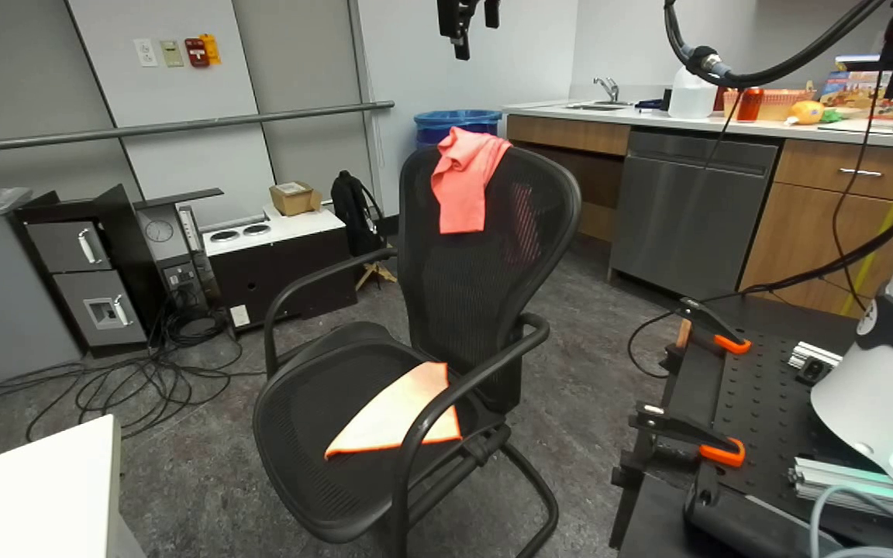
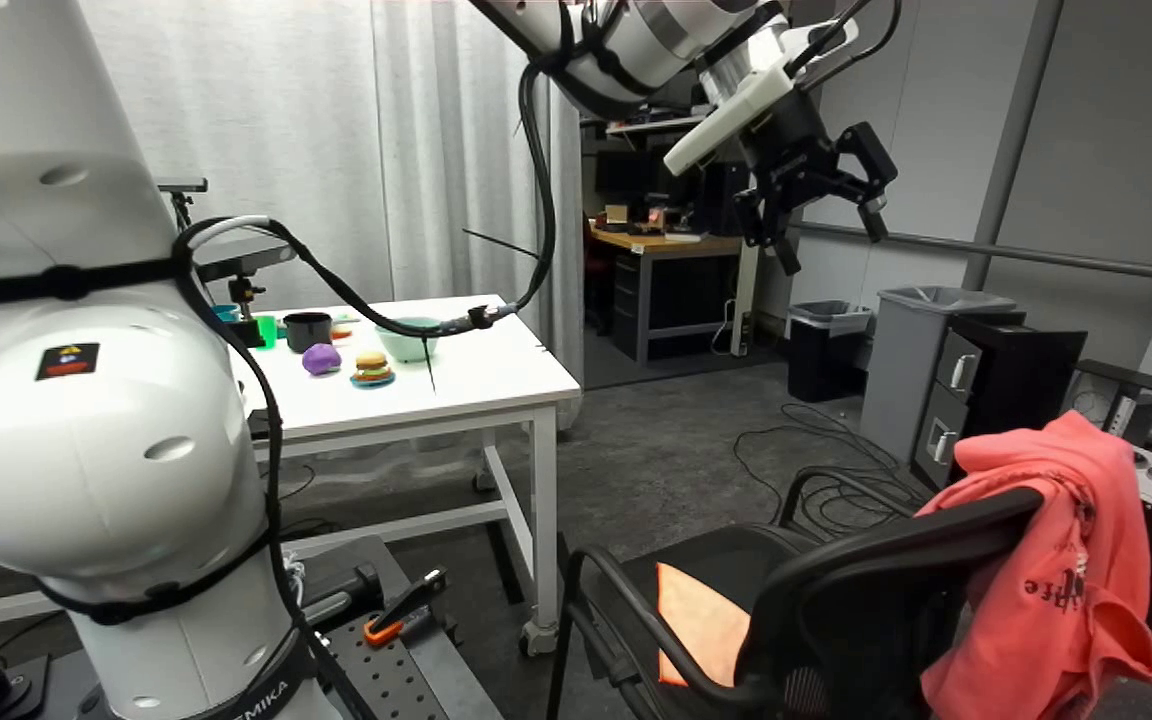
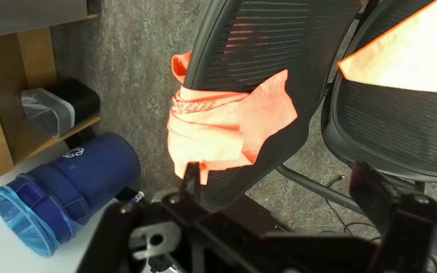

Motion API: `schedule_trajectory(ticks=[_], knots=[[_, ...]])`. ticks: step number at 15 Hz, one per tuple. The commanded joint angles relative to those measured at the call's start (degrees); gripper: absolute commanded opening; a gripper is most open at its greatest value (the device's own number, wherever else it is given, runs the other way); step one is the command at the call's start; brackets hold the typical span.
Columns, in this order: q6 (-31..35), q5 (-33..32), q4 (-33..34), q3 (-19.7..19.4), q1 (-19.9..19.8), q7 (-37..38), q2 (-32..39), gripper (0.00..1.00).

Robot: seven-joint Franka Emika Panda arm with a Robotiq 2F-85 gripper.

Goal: Remove the orange sweatshirt from the backrest of the black chair

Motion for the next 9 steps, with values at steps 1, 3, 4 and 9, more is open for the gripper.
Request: schedule_trajectory(ticks=[1,3,4,9], knots=[[-0.17,0.01,0.13,-0.37,0.42,-0.03,0.01,1.0],[-0.17,0.01,0.14,-0.37,0.42,-0.03,0.02,1.0],[-0.17,0.01,0.15,-0.37,0.42,-0.03,0.02,1.0],[0.99,-1.68,4.49,-1.42,-0.34,1.27,6.47,1.0]])
